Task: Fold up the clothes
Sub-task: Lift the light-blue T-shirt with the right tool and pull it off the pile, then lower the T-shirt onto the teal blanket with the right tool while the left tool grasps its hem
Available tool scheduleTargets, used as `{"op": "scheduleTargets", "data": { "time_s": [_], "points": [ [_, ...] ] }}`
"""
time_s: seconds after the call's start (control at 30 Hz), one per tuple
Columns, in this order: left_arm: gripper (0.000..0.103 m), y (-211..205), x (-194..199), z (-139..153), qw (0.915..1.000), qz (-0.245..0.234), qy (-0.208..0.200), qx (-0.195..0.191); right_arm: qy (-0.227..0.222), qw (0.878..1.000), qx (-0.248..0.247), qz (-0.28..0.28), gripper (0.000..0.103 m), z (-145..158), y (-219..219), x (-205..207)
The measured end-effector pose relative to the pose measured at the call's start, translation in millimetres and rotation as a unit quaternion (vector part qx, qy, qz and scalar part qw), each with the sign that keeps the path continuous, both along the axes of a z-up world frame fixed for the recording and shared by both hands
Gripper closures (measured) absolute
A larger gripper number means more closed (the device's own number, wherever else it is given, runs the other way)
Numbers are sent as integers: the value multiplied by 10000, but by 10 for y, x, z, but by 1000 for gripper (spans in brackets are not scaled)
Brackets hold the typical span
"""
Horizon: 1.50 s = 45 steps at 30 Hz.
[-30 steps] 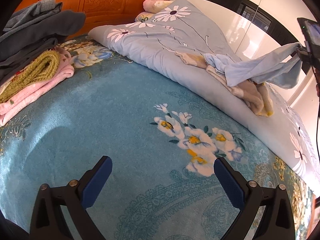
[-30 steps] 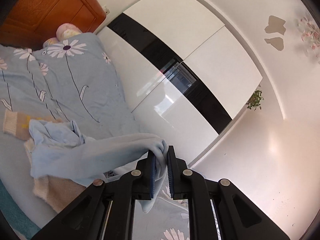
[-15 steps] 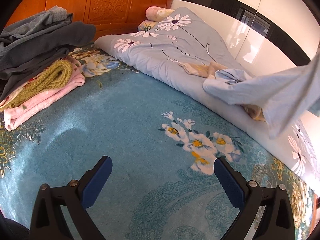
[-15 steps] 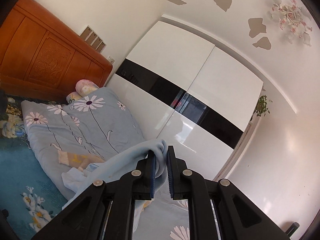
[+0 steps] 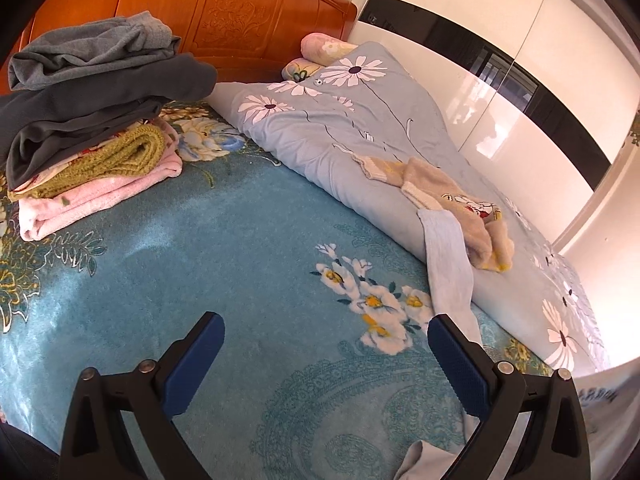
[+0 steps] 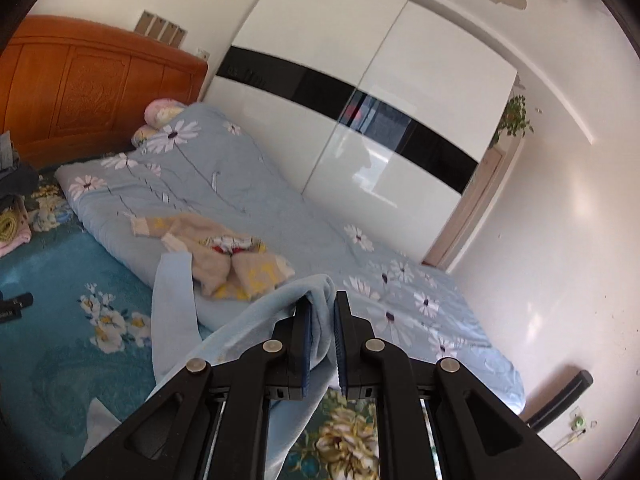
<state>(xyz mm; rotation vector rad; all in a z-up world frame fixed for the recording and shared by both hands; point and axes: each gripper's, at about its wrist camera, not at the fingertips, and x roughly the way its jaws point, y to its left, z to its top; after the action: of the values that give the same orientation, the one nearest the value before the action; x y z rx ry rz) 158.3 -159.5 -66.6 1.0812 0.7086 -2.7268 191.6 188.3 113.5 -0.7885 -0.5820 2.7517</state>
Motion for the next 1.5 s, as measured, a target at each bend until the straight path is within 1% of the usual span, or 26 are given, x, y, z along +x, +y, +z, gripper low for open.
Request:
{"op": "scheduleTargets", "data": {
  "time_s": [0.07,0.13,0.2,0.27,0.3,0.33,0.43,0.53,0.6,0.63,0.67,0.73,0.77,0.87,0.97,1.1,1.17,1.2,1.27,1.33,1.43,1.5],
  "points": [
    [0,-17,45,35,10000,8,44,59,-580,9975,-81,-388,93,-396,267,10],
    [0,-33,91,71,9999,15,88,119,-1148,9905,-40,-759,93,-813,521,21],
    [0,-58,119,84,9998,54,78,189,-1766,9778,-173,-1112,93,-1229,785,96],
    [0,-101,122,52,9994,144,-17,319,-2330,9601,-436,-1484,92,-1618,1045,215],
    [0,-124,125,29,9989,187,-60,419,-2531,9521,-603,-1607,92,-1771,1168,300],
    [0,-145,121,-2,9982,214,-113,553,-2674,9464,-664,-1687,92,-1892,1263,396],
    [0,-143,91,-90,9963,253,-346,740,-3018,9384,-442,-1626,92,-2103,1339,597],
    [0,-80,53,-129,9964,165,-508,663,-3288,9338,-492,-1324,92,-2116,1268,739],
    [0,-42,35,-154,9960,90,-588,660,-3525,9280,-569,-1064,89,-2102,1168,806],
    [0,-31,26,-171,9955,67,-639,690,-3632,9252,-570,-938,86,-2087,1101,827],
    [0,-25,21,-192,9948,52,-684,747,-3723,9229,-538,-821,78,-2066,1026,841],
    [0,-20,12,-232,9932,29,-758,880,-3858,9185,-686,-522,68,-1986,860,835],
    [0,-14,10,-248,9926,14,-784,926,-3868,9180,-811,-323,65,-1922,765,815],
    [0,-4,-2,-258,9922,-45,-832,925,-3623,9254,-1031,409,59,-1726,413,660],
    [0,21,-11,-269,9923,-87,-875,874,-3299,9303,-1294,952,57,-1614,120,346],
    [0,31,-37,-310,9911,-94,-954,924,-2918,9321,-1762,1223,56,-1639,-183,-301],
    [0,33,-49,-336,9904,-86,-1008,945,-2862,9307,-1966,1149,55,-1778,-287,-733],
    [0,34,-53,-348,9903,-75,-1037,923,-2917,9271,-2091,1078,55,-1874,-320,-957],
    [0,26,-64,-370,9904,-36,-1062,881,-3183,9158,-2325,775,55,-2113,-333,-1374],
    [0,-2,-75,-402,9901,44,-1084,893,-3292,9059,-2638,376,55,-2335,-266,-1678],
    [0,-58,-93,-475,9876,148,-1159,1046,-3471,8850,-3087,-308,55,-2659,-128,-2006],
    [0,-77,-114,-531,9856,179,-1239,1134,-3561,8730,-3255,-711,56,-2816,-51,-2130]
  ]
}}
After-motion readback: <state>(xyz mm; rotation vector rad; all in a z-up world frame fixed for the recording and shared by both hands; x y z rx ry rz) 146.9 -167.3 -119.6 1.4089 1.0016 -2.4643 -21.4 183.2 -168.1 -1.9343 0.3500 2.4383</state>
